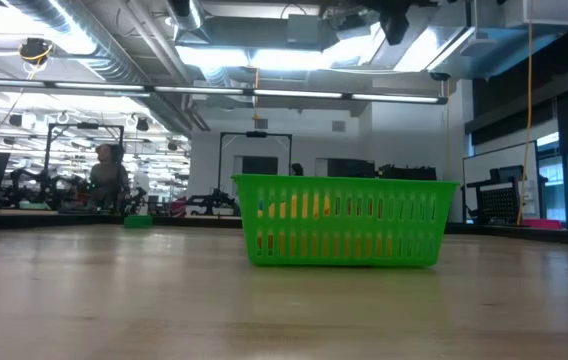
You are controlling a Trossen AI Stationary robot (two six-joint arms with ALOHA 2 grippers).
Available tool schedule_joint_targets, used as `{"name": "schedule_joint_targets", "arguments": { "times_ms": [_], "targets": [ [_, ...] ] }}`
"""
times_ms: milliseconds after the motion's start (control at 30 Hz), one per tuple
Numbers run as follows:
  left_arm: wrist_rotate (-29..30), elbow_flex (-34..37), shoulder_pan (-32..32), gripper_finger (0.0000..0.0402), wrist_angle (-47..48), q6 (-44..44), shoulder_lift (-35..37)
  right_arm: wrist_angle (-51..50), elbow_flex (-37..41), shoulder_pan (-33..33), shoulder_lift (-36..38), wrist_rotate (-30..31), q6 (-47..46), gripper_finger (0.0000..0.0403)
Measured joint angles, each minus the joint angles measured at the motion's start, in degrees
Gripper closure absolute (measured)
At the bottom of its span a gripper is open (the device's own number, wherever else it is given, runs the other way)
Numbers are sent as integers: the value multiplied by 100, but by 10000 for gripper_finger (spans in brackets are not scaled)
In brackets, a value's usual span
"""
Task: Sort & place blocks by color
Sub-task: Put the top green game piece into the blue basket
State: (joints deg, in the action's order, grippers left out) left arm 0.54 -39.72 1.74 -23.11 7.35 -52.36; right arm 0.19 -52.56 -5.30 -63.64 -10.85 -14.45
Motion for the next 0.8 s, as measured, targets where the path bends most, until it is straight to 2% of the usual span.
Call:
{"name": "schedule_joint_targets", "arguments": {
  "times_ms": [200,233,800],
  "targets": [
    [0,0,0,401,0,0,0,0,0,0,0,-269,17,384],
    [0,0,0,401,0,0,0,2,0,0,0,-284,19,393],
    [0,0,-2,401,0,-21,0,273,-2,0,-2,-360,12,401]
  ]
}}
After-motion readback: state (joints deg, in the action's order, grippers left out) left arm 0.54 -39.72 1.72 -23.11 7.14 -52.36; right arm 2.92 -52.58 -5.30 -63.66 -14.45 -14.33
